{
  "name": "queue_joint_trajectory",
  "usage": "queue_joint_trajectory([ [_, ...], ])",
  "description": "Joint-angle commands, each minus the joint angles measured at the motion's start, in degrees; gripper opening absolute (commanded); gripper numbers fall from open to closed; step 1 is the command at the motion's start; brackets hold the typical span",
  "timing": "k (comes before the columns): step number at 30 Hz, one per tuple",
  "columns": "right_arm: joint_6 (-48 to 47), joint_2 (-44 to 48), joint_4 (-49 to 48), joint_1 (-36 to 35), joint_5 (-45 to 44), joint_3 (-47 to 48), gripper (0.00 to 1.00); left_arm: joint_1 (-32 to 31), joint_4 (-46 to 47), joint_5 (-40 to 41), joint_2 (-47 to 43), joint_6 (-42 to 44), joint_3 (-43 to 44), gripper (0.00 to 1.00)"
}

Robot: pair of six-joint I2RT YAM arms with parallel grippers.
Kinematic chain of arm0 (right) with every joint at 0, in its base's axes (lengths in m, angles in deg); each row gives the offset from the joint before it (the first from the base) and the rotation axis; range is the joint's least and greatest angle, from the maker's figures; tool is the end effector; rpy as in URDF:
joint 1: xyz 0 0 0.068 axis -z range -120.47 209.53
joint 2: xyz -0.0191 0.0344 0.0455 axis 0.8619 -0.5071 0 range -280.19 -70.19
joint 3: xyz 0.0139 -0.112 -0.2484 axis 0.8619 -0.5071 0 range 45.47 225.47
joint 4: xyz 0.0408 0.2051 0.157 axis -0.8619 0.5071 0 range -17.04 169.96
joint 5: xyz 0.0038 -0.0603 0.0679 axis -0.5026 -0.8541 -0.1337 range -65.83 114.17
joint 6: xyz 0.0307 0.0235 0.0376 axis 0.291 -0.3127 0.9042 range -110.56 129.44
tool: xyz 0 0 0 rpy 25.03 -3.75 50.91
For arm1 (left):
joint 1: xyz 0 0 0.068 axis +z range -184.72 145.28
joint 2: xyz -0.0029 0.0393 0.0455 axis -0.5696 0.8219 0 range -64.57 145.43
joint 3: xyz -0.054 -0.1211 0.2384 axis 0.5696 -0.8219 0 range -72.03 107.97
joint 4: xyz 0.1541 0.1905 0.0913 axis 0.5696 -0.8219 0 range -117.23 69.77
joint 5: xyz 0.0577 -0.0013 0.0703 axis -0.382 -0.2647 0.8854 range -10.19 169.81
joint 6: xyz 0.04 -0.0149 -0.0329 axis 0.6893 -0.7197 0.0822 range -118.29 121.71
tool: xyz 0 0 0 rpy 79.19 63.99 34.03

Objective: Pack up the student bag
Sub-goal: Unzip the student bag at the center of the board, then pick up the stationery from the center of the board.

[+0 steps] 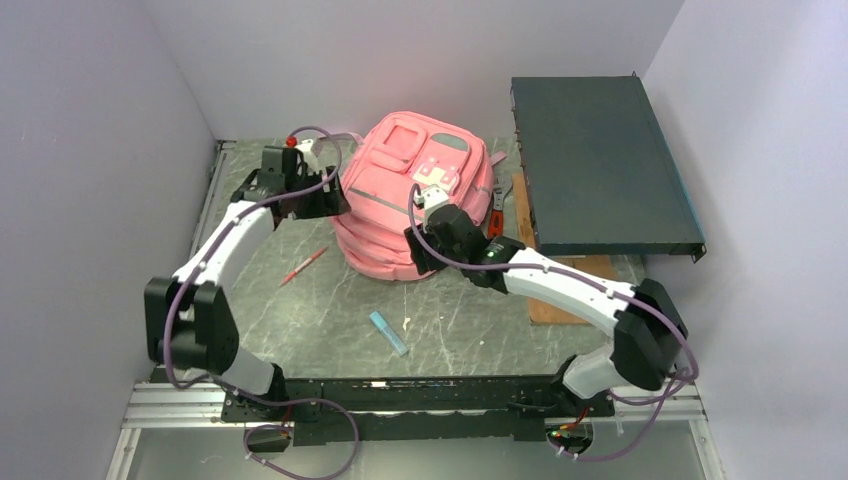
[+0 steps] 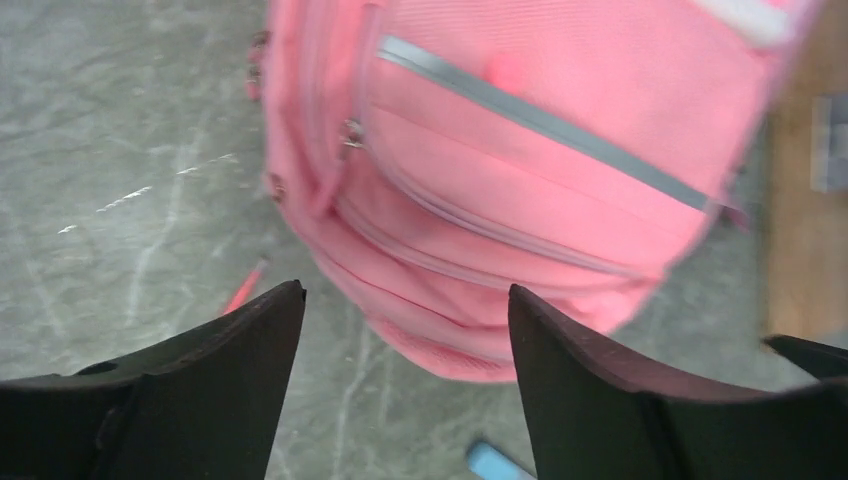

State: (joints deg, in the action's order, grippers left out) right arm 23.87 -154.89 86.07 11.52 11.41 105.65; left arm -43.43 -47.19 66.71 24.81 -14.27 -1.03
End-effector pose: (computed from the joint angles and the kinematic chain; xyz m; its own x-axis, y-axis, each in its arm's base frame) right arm 0.2262 0.2397 0.2630 -0.5471 -0.2444 -0.8006 -0.4869 0.8709 0.0669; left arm 0.3398 -0.0602 0.2799 -0.7598 -0.1550 -0.6314 0.0995 0.9320 -0.3485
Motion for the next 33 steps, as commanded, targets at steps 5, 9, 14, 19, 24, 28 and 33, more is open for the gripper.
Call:
queue_joint_trajectory([
  [5, -2.91, 9.19, -1.24, -6.14, 17.32, -7.66, 0.67, -0.40, 19.41, -22.82, -12.39, -21.97, -16.00, 0.81],
  [9, -1.52, 9.49, -6.71, -12.39, 17.65, -12.43, 0.68, -0.86, 27.23, -24.89, -12.60, -32.02, -19.42, 0.78],
  [14, -0.48, 5.78, -9.69, -18.92, 13.85, -14.65, 0.69, -0.95, 12.93, -18.74, -9.00, -27.25, -11.09, 0.79],
  [19, 1.67, 0.12, -10.52, -23.50, 9.46, -13.51, 0.70, -1.05, 4.52, -15.79, -5.14, -18.23, -5.10, 0.76],
  [24, 4.74, -4.93, -10.53, -25.03, 2.81, -12.91, 0.62, -1.87, 2.71, -14.75, -5.48, -10.60, -4.66, 0.76],
  [28, 4.73, -7.70, -11.89, -26.33, 0.67, -12.70, 0.61, -2.62, 1.62, -16.45, -4.67, -9.80, -5.35, 0.68],
  [33, 6.30, -11.03, -12.41, -27.04, -2.94, -11.84, 0.40, -4.86, -2.20, -13.17, -3.46, -5.65, -2.45, 0.57],
])
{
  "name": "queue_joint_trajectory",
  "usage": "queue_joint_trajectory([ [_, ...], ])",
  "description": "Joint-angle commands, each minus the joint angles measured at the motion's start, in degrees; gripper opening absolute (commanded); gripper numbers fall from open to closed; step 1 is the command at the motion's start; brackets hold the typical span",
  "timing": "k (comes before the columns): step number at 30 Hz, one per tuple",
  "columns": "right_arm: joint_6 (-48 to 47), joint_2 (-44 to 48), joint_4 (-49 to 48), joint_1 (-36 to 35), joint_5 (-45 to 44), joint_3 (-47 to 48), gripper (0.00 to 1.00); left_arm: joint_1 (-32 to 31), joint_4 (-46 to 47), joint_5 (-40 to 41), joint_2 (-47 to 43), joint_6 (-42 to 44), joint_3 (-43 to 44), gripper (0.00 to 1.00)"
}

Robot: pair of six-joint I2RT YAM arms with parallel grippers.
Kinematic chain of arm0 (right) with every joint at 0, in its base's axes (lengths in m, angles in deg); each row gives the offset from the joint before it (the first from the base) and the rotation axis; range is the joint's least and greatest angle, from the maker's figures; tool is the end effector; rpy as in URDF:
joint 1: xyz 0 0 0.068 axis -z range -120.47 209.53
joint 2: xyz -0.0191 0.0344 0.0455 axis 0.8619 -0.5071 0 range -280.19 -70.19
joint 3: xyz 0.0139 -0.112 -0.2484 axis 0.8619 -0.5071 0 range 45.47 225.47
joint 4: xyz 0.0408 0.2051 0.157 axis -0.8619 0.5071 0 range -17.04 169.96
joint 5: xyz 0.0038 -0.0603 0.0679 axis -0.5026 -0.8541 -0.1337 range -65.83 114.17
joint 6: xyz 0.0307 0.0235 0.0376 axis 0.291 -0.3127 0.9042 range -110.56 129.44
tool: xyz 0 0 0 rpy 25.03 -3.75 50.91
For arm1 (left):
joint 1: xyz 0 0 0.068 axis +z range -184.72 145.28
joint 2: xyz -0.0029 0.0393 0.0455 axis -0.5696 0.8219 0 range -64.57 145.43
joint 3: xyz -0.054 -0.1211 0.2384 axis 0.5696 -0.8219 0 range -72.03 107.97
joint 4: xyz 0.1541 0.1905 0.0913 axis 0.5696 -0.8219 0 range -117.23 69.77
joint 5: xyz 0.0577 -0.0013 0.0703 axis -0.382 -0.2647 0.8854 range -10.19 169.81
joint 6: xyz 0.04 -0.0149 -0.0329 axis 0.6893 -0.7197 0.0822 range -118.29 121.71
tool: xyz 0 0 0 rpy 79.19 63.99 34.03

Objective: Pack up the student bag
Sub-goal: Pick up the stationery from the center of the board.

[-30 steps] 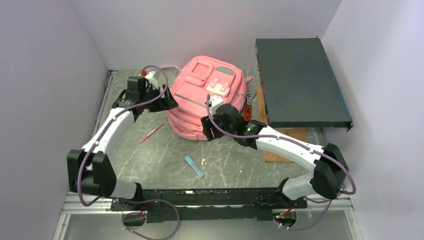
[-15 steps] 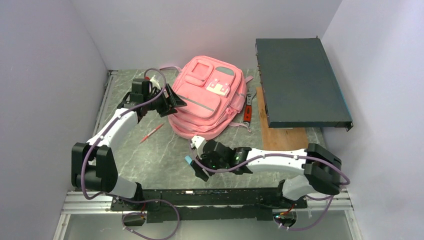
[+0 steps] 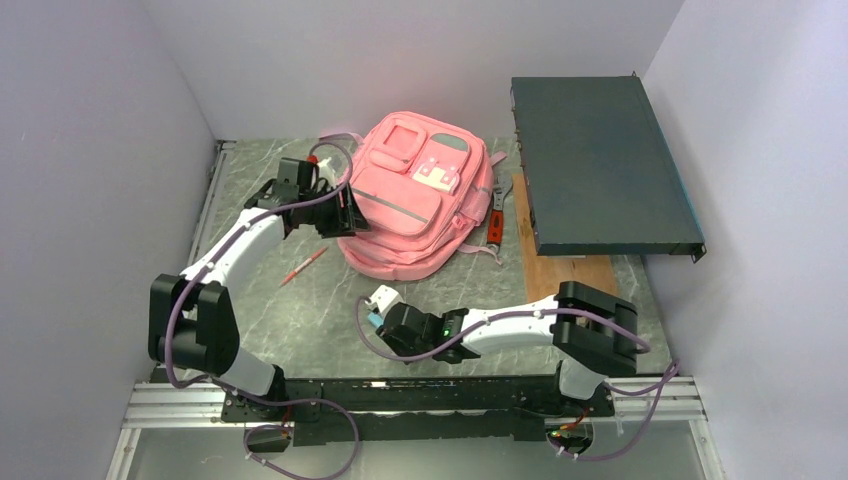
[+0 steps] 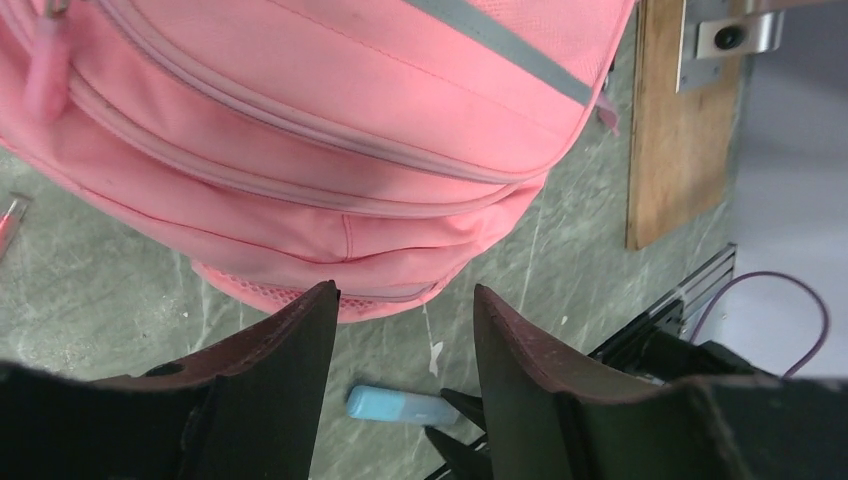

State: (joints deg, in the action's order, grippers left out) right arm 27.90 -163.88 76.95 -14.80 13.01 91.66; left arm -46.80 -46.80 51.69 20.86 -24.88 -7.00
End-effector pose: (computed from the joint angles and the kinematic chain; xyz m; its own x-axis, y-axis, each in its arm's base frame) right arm 0.0915 0.3010 0.1517 -0.4894 -0.5939 -0.6386 -0.7982 0.6001 0.0536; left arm 0.3109 -0.0836 0.2705 -0.8626 -0.2192 -0.4560 0.1263 0.7795 -0.6135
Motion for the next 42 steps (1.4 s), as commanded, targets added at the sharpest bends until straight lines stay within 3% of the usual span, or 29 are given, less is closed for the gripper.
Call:
queue_joint_trajectory([
  [1, 2.47, -1.76, -3.43, -0.74, -5.14, 2.08, 0.34, -1.46, -2.09, 1.73, 0.57, 4.78, 3.01, 0.57],
  [4, 2.49, -0.04, -3.72, -0.73, -6.13, 1.35, 0.17, -1.46, 1.85, -1.90, 1.15, 1.67, 1.31, 0.57],
  [7, 1.72, 1.38, -3.77, -0.80, -5.96, 0.95, 0.00, -1.46, 6.35, -6.72, 3.49, -7.37, 0.23, 0.56],
  [16, 3.66, 6.52, -6.43, -0.73, -4.69, -3.08, 0.00, -1.37, 10.73, -6.80, 6.63, -22.53, 2.05, 0.57],
  [21, 3.45, 11.96, -3.07, -0.65, -8.67, -3.87, 0.00, -1.38, 8.59, -7.52, 9.63, -21.98, 5.34, 0.56],
  [26, 2.80, 18.50, -0.18, -0.04, -11.82, -4.45, 0.00, -1.37, 12.55, -7.71, 10.10, -24.88, 1.97, 0.57],
  [35, 3.35, 22.66, 2.42, 5.18, -11.91, -5.57, 0.00, -2.36, 11.91, -2.53, 9.15, -20.29, 0.07, 0.71],
  [42, 2.70, 24.14, 0.81, 10.21, -8.43, -6.38, 0.00, -1.64, 10.43, -3.15, 13.42, -18.55, 5.33, 0.65],
])
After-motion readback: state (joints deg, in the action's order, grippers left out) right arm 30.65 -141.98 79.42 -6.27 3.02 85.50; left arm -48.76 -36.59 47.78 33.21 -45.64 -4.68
